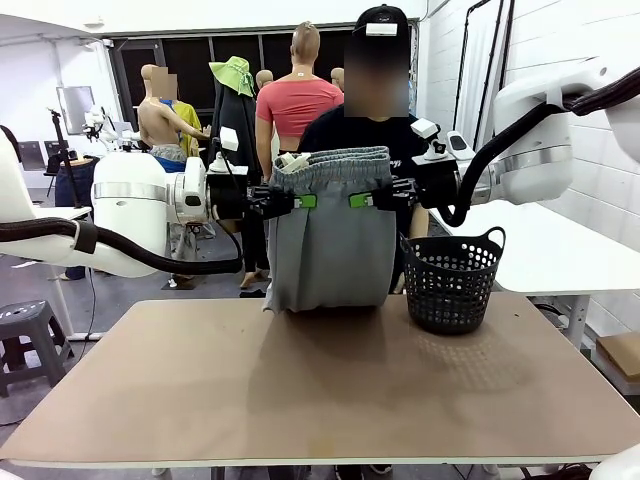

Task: Fold the training pants.
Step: Release the ends of the Training pants and then grab the overlapped ends.

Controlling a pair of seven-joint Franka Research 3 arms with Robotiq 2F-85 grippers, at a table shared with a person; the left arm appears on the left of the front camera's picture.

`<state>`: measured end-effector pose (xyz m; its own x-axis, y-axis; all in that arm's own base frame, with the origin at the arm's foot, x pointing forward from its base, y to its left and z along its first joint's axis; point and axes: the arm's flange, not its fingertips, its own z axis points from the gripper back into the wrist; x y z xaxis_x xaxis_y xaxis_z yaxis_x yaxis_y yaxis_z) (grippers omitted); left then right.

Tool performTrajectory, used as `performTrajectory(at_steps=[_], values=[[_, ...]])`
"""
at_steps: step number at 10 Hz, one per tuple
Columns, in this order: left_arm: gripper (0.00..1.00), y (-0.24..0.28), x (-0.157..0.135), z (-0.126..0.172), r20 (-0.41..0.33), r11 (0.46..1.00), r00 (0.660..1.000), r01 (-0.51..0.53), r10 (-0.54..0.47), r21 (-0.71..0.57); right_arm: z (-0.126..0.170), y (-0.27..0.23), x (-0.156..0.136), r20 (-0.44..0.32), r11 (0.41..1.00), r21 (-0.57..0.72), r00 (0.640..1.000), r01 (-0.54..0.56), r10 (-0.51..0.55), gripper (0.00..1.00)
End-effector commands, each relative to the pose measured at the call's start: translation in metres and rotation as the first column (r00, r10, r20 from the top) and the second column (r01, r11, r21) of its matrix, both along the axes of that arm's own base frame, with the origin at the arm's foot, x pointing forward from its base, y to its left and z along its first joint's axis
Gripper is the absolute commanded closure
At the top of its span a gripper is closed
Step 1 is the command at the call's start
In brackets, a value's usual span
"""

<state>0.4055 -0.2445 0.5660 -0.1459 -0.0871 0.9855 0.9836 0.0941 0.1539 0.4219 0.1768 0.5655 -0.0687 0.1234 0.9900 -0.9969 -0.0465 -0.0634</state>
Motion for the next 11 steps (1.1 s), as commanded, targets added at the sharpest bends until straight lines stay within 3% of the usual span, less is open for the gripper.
performTrajectory(at_steps=[1,11], values=[[1.0,-0.0008,-0.0014,0.0034,0.004,1.0,1.0,-0.013,0.013,-0.005,0.0017,0.0002,-0.0036,0.001,1.0,0.011,1.0,0.011,-0.011,1.0],[1.0,-0.0008,-0.0014,0.0034,0.004,1.0,1.0,-0.013,0.013,-0.005,0.0017,0.0002,-0.0036,0.001,1.0,0.011,1.0,0.011,-0.011,1.0]])
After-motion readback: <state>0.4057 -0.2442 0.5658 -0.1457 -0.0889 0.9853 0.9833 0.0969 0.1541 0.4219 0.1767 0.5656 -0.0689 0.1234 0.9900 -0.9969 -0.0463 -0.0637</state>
